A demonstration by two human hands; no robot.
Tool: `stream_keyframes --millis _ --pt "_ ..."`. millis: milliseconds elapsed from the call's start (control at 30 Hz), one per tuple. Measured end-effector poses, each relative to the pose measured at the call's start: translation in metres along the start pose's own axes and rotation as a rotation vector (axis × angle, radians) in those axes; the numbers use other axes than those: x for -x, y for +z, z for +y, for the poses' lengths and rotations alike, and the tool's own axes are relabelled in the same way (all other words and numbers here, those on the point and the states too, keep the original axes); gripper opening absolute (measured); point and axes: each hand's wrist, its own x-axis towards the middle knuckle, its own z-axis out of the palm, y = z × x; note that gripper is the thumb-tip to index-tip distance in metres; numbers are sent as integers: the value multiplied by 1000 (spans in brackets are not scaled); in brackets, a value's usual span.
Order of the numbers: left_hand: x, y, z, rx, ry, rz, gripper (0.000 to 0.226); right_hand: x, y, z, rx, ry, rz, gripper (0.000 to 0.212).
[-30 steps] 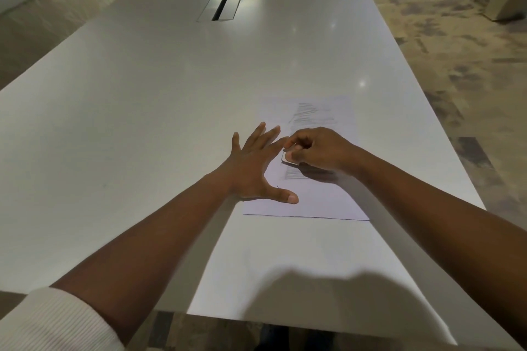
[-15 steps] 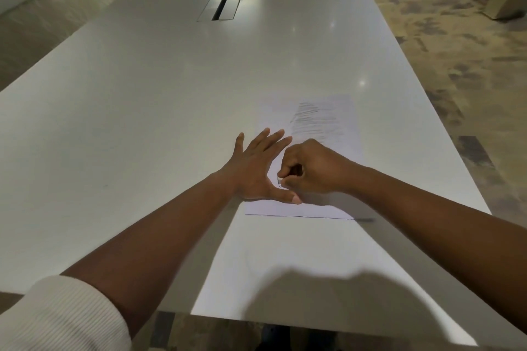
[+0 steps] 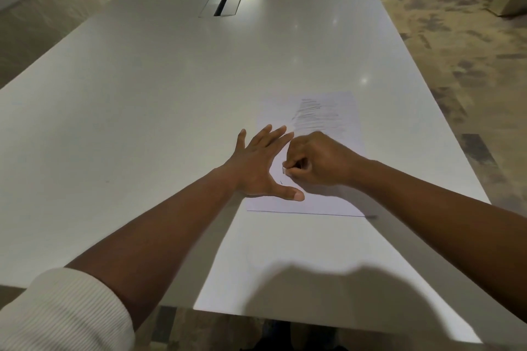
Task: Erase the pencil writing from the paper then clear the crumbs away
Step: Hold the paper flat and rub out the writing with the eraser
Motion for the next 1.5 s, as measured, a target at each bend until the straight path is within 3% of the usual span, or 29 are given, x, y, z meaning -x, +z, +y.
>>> stream_keyframes --millis 133,333,567,800,1033,1267,1500 --pt "0 -1 1 -8 -5 -23 142 -5 -6 7 -3 46 104 8" --pt "-2 -2 3 -28 -24 -39 153 12 4 -2 -34 -7 -33 10" --pt "-2 -5 4 -8 -38 -72 158 -8 -9 14 -3 80 99 7" --pt "-4 -3 5 -18 -53 -70 159 15 3 1 -75 3 -25 5" --pt "-4 -5 5 -10 -52 -90 162 -8 -10 17 -27 87 138 5" --pt "-5 -5 6 -12 -58 -93 161 11 2 7 -98 8 -5 3" --pt "-5 -4 4 -2 -55 -97 160 -13 -9 19 -47 117 163 6"
